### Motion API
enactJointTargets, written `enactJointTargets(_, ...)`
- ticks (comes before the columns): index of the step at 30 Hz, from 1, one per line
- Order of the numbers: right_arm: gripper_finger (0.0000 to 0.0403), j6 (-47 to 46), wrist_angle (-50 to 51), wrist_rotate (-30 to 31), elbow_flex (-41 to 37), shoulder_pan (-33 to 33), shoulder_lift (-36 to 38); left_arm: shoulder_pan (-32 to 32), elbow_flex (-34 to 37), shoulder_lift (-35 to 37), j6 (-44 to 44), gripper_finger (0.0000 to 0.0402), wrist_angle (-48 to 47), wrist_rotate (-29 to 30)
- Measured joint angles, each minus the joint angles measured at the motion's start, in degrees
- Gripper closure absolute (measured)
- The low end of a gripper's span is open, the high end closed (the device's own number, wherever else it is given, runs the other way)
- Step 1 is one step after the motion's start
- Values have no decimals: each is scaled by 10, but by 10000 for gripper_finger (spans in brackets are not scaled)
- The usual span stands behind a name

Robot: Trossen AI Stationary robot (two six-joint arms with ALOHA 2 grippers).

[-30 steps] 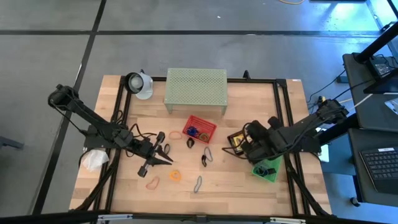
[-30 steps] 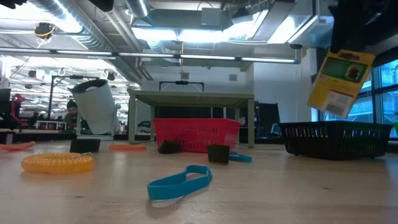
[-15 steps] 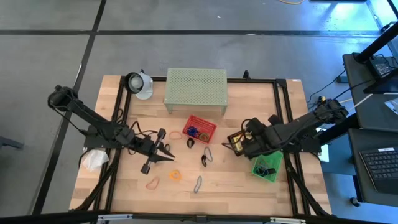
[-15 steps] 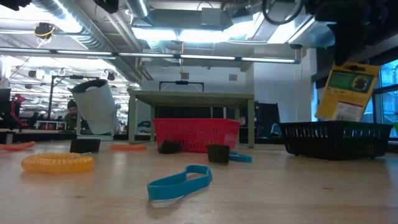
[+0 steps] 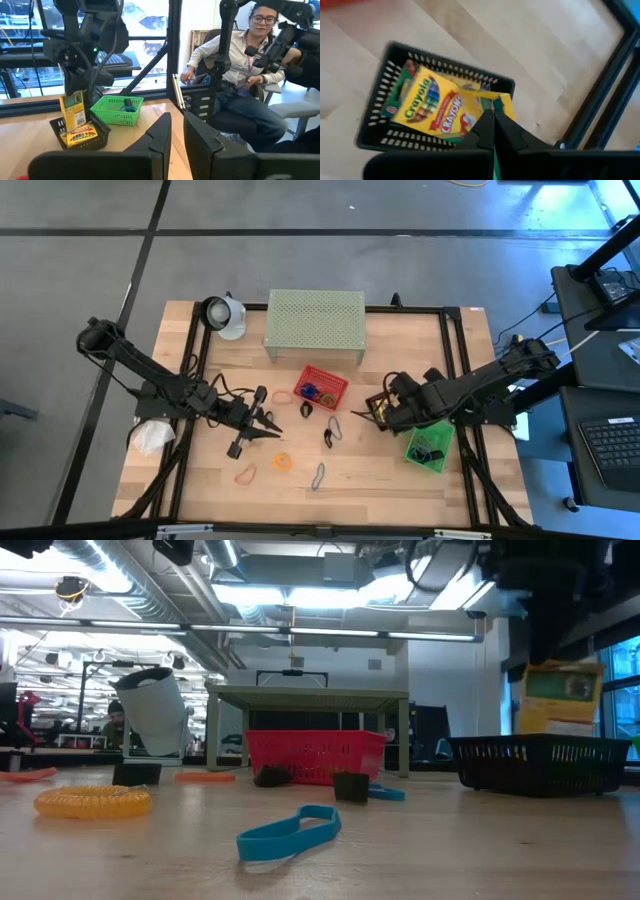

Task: Pick & Place Office Desk Supplies
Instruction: Put the crayon box into the black bin

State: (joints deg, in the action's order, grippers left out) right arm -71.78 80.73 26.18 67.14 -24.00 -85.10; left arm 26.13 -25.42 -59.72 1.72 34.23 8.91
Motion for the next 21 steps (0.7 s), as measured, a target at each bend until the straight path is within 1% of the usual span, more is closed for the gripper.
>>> enactJointTargets(5,403,-4,-40,-29,-26,0,0,0,0,0,5,359,0,0)
enactJointTargets(13,403,39,-163,-33,-27,2,0,0,0,0,5,359,0,0)
enactJointTargets(19,403,43,-200,-34,-32,11,-6,0,0,0,5,359,0,0)
enactJointTargets(21,403,44,-215,-53,-43,15,-15,0,0,0,5,359,0,0)
